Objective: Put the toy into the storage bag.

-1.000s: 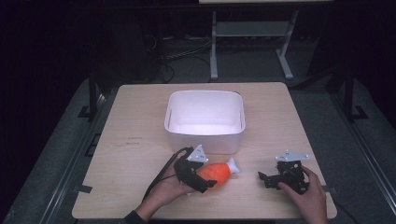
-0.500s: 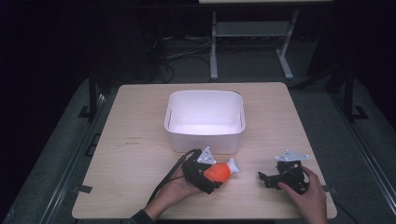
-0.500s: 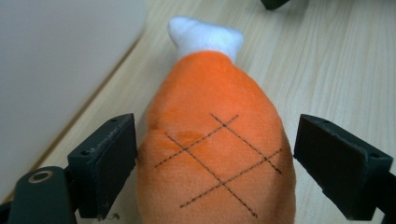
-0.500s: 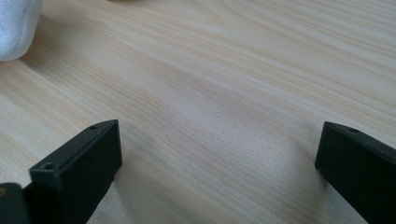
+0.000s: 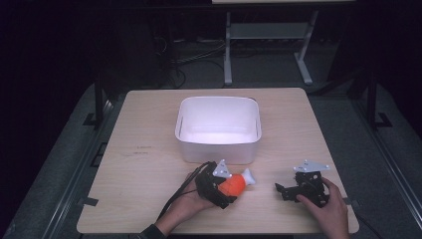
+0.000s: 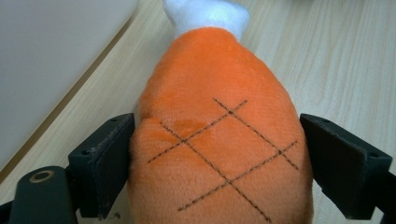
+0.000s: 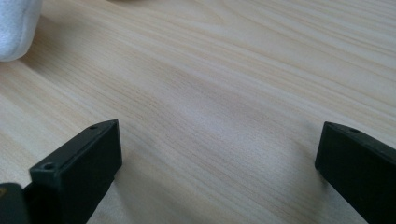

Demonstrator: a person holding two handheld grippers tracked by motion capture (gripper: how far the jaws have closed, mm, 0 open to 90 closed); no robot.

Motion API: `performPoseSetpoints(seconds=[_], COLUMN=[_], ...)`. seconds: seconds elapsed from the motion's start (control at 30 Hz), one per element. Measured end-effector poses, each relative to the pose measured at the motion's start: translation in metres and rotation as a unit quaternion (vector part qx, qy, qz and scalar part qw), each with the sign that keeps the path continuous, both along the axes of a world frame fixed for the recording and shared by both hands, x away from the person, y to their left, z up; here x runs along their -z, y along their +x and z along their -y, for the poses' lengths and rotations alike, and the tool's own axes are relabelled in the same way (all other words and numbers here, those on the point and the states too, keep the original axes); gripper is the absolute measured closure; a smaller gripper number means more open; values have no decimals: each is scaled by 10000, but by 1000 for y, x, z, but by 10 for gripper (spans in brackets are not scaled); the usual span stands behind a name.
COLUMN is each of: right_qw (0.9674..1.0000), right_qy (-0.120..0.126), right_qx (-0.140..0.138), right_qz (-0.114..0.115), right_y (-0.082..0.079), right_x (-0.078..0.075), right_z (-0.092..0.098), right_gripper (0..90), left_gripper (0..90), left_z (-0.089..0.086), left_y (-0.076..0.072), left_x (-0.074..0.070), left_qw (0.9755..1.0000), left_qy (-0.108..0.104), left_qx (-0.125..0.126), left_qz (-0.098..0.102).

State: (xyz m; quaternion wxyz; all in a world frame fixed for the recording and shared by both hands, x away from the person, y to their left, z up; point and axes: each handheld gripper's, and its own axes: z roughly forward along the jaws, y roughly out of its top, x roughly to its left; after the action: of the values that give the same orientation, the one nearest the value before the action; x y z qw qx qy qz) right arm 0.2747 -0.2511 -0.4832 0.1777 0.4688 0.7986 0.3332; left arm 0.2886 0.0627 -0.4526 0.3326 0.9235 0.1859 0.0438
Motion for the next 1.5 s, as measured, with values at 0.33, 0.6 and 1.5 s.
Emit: performPoseSetpoints(seconds=[0.33, 0.6, 1.5], right_qw=[10000, 10000, 10000], right_qy=[-2, 1, 0], right_qx=[-6, -2, -5], right_qz=[4, 1, 1], right_y=[0, 0, 0], right_x=[0, 0, 0], right_z=[0, 0, 0], right_gripper=[0, 0, 0], left_gripper=[142, 212, 277], left_z=[2, -1, -20], left_y=[-2, -1, -5], left_x=[3, 3, -17], left_qw=[9998, 9999, 9975], left_qy=[181, 100, -278], left_qx=[53, 114, 631], left_qz=[64, 23, -124])
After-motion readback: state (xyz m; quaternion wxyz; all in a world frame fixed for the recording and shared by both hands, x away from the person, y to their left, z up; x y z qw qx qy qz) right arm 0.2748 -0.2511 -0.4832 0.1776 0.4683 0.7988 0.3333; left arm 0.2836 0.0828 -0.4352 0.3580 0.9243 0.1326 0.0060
